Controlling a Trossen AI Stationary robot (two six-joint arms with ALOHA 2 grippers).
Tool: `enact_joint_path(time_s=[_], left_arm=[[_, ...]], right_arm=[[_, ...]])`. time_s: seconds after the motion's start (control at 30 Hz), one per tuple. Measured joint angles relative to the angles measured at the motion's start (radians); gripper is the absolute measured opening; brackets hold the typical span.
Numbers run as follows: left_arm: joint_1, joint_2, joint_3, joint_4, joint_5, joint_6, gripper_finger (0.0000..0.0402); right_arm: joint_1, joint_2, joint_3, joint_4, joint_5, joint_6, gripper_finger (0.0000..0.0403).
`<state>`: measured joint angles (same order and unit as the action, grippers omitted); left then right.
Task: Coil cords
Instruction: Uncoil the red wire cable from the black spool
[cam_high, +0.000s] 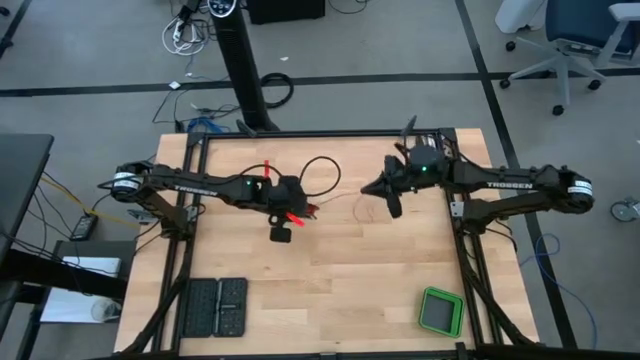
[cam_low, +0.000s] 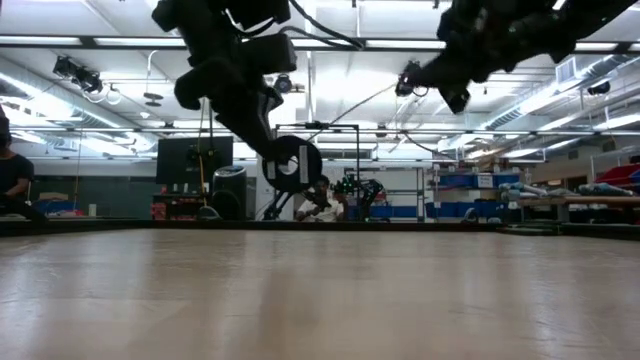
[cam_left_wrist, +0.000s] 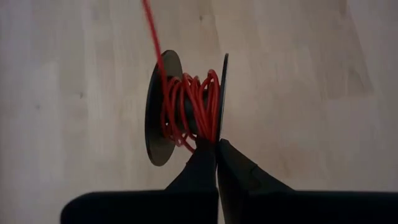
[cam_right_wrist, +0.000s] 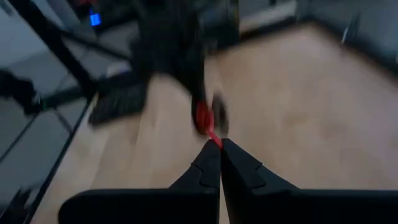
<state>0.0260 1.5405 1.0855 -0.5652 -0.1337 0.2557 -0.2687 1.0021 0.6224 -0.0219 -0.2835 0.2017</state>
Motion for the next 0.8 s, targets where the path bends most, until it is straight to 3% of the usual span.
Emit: enact_joint_path(time_s=[0.3, 0.53, 0.67, 0.8], left_arm=[[0.024, -0.001, 0.042, -0.108, -0.037, 0.059, 0.0000], [0.028, 0.001, 0.032, -0.182, -0.061, 0.109, 0.0000], [0.027, -0.002, 0.032, -0.159, -0.103, 0.120, 0.0000], [0.027, 0.000, 0.031, -0.152, -0.105, 0.120, 0.0000]], right_arm=[[0.051, -0.026, 0.000, -0.252, -0.055, 0.023, 0.0000], [0.046, -0.128, 0.000, -0.223, -0.243, 0.020, 0.0000], [0.042, -0.213, 0.000, -0.151, -0.247, 0.040, 0.0000], [0.035, -0.273, 0.000, -0.191, -0.258, 0.056, 0.0000]])
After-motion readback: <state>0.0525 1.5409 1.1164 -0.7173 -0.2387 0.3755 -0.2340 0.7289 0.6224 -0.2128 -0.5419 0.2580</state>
